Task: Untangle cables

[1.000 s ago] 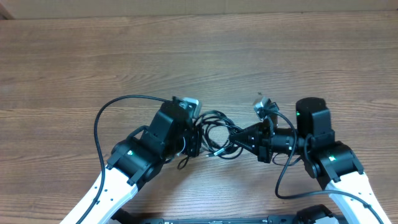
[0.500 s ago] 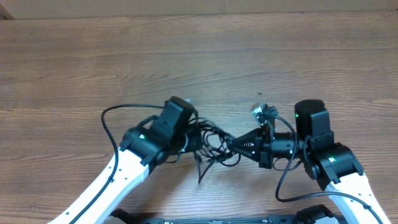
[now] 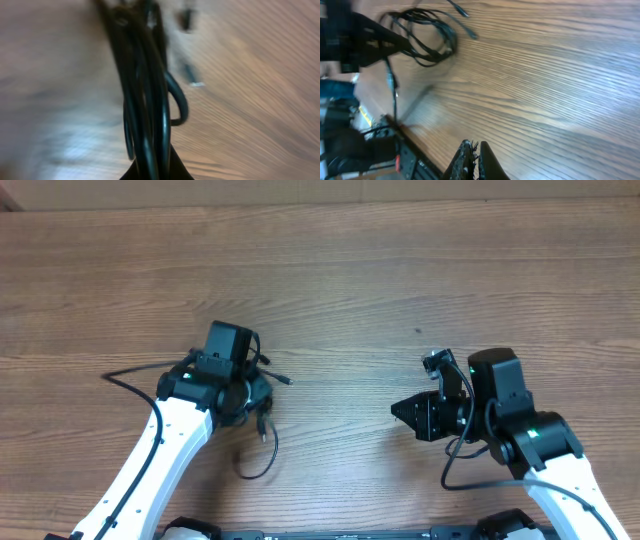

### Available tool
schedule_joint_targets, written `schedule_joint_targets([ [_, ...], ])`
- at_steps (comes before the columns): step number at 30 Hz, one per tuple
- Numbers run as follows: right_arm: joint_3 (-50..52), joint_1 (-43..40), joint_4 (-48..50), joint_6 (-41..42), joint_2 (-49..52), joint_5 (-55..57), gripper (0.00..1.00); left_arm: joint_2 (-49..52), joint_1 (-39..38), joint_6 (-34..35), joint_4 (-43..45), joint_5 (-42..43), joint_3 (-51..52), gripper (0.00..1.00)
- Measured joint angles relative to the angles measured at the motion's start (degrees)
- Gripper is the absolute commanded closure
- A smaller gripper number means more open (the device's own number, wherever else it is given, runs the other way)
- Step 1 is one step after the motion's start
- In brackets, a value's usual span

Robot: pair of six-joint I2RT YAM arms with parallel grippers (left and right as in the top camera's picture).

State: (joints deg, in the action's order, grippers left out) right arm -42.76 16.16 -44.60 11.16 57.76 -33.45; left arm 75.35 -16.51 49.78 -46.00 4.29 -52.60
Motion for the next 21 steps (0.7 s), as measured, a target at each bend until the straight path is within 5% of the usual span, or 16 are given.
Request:
schedule_joint_targets([
  [2,0.0,0.0,-0.07,0.85,1.86,1.11,0.96,0.0,-1.05,-6.47,5.27,5.22,0.02,0.94],
  [4,0.0,0.0,-0.44,1.33,3.56,1.81,0.96,0.0,-2.34,-11.52,8.17,9.75,0.02,0.72],
  [5,0.0,0.0,-0.74,1.64,4.57,2.14,0.96,0.0,-3.43,-14.03,9.53,12.37,0.02,0.12],
  [6,0.0,0.0,-0.94,1.79,5.14,2.36,0.96,0.0,-4.04,-15.3,9.94,13.73,0.02,0.0],
  [12,0.0,0.0,-2.36,2.32,7.65,2.89,0.96,0.0,-7.39,-19.93,9.35,14.47,0.02,0.0],
  [21,0.0,0.0,-2.19,2.32,7.67,2.97,0.96,0.0,-7.41,-12.7,6.51,6.71,0.02,0.0],
])
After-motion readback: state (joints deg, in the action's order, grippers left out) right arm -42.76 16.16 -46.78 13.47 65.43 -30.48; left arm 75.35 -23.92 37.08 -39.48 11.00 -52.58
